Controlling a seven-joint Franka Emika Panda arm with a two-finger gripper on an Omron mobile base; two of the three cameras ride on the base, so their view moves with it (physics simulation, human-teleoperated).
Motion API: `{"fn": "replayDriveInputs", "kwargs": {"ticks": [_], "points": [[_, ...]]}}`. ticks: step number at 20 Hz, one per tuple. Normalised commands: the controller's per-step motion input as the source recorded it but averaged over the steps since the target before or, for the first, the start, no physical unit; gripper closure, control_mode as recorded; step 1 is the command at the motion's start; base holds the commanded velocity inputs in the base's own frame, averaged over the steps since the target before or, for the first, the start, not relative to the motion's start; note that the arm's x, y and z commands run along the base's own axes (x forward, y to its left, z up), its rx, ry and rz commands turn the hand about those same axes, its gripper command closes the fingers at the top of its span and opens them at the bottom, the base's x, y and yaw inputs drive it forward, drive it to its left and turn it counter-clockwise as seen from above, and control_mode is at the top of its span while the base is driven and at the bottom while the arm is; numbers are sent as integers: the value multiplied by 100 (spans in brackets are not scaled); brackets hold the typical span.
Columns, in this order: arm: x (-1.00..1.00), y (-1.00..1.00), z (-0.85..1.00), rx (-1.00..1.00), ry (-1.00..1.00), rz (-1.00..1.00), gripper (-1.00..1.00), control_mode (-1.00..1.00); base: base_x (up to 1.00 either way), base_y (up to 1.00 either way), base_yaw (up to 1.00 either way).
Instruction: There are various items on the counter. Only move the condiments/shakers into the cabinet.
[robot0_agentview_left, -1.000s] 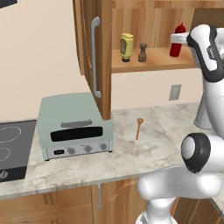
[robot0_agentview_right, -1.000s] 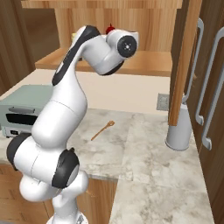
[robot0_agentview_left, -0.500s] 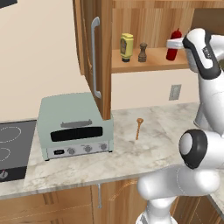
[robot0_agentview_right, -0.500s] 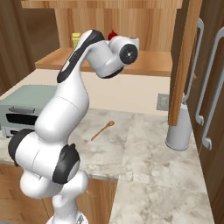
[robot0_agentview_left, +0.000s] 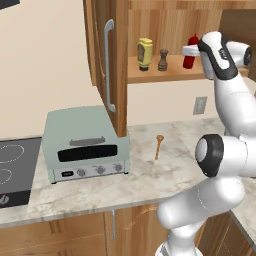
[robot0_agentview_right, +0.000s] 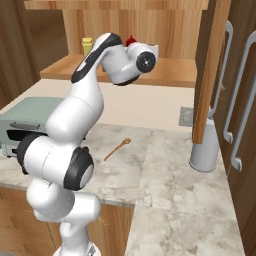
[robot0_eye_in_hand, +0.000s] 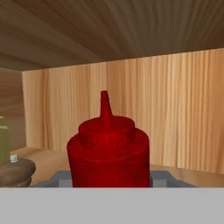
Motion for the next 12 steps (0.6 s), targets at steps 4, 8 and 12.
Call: {"fn": "replayDriveInputs", "kwargs": {"ticks": [4, 8, 12], "points": [[26, -4, -19, 0, 0, 0, 100, -100, 0, 0, 0], [19, -1, -27, 0, 0, 0, 100, -100, 0, 0, 0], [24, 0, -18, 0, 0, 0, 100, -100, 0, 0, 0]]}}
